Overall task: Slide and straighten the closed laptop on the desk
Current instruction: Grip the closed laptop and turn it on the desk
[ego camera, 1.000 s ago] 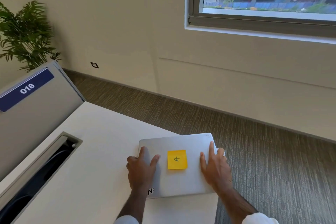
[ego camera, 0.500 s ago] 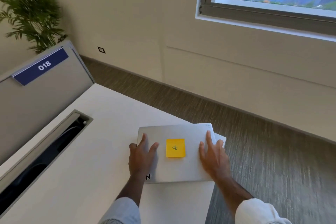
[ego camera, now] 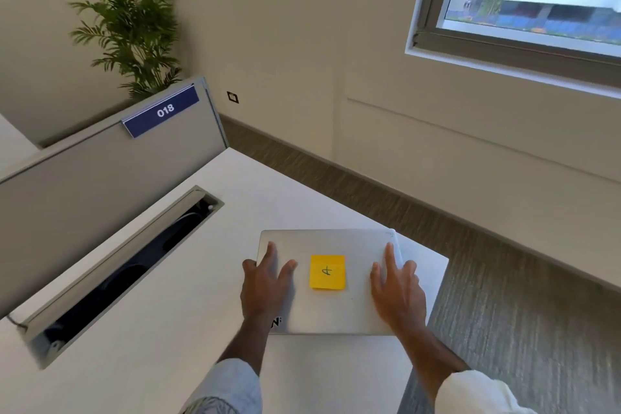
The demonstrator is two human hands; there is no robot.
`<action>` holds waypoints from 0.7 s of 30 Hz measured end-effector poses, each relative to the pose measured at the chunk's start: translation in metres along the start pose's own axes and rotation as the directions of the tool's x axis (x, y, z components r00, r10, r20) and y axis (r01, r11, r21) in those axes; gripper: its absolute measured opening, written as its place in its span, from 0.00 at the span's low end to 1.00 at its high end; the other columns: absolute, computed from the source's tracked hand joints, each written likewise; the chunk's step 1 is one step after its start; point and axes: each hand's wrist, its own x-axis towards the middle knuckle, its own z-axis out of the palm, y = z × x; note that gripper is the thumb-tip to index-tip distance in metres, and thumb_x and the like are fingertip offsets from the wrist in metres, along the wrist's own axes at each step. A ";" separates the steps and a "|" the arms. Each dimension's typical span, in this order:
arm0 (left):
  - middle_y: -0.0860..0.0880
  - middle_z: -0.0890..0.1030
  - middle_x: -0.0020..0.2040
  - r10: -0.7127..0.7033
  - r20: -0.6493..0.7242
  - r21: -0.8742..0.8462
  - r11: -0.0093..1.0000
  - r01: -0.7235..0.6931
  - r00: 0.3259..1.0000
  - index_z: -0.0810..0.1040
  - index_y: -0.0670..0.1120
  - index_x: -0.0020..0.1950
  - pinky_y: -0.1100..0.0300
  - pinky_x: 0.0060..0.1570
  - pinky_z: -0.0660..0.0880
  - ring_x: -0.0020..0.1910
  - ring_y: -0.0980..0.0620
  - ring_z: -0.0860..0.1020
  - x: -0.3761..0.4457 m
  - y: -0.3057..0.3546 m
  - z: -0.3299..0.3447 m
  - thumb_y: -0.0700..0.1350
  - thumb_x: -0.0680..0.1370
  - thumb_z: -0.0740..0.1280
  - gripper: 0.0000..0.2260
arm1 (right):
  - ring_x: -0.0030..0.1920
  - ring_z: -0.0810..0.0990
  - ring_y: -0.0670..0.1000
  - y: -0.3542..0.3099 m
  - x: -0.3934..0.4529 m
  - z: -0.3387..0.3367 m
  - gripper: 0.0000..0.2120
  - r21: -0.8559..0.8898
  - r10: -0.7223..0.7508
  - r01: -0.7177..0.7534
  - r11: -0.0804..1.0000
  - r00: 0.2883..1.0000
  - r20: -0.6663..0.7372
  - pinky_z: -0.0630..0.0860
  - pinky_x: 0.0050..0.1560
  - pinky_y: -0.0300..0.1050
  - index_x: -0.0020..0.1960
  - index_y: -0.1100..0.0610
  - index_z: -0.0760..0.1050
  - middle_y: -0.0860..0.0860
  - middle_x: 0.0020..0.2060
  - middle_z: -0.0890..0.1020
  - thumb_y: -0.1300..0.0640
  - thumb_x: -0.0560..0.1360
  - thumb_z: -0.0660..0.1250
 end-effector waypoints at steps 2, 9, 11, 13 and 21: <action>0.45 0.68 0.60 -0.010 -0.015 -0.001 1.000 0.010 1.000 0.61 0.63 0.76 0.48 0.51 0.76 0.54 0.41 0.79 -0.005 -0.009 -0.009 0.70 0.74 0.62 0.32 | 0.48 0.78 0.58 -0.006 -0.007 0.005 0.28 0.004 -0.019 0.019 1.000 1.000 0.001 0.81 0.43 0.56 0.77 0.46 0.51 0.55 0.53 0.68 0.38 0.80 0.49; 0.46 0.67 0.59 -0.066 -0.076 -0.001 0.998 0.066 0.995 0.61 0.63 0.76 0.51 0.50 0.74 0.53 0.42 0.79 -0.028 -0.048 -0.043 0.71 0.74 0.61 0.32 | 0.50 0.78 0.57 -0.033 -0.037 0.019 0.28 0.012 -0.098 0.098 0.995 0.995 0.024 0.82 0.44 0.57 0.77 0.44 0.49 0.55 0.55 0.68 0.37 0.80 0.48; 0.47 0.67 0.60 -0.074 -0.087 -0.001 0.997 0.074 0.993 0.60 0.63 0.77 0.51 0.49 0.75 0.52 0.43 0.79 -0.034 -0.059 -0.052 0.71 0.74 0.60 0.32 | 0.50 0.78 0.56 -0.040 -0.045 0.024 0.29 0.011 -0.119 0.119 0.993 0.992 0.030 0.82 0.45 0.57 0.77 0.45 0.49 0.55 0.55 0.69 0.36 0.80 0.48; 0.47 0.67 0.59 -0.091 -0.108 -0.001 0.996 0.092 0.990 0.59 0.63 0.77 0.51 0.49 0.75 0.51 0.43 0.79 -0.040 -0.071 -0.064 0.71 0.74 0.60 0.32 | 0.50 0.78 0.56 -0.052 -0.054 0.029 0.29 0.001 -0.148 0.148 0.989 0.988 0.032 0.82 0.44 0.56 0.77 0.45 0.49 0.55 0.55 0.69 0.36 0.80 0.48; 0.48 0.67 0.59 -0.154 -0.180 -0.019 0.988 0.153 0.972 0.58 0.63 0.77 0.52 0.49 0.75 0.52 0.45 0.78 -0.068 -0.114 -0.101 0.71 0.75 0.59 0.33 | 0.50 0.78 0.55 -0.086 -0.089 0.043 0.30 -0.018 -0.232 0.233 0.972 0.971 0.058 0.82 0.43 0.54 0.78 0.46 0.49 0.55 0.57 0.68 0.37 0.80 0.47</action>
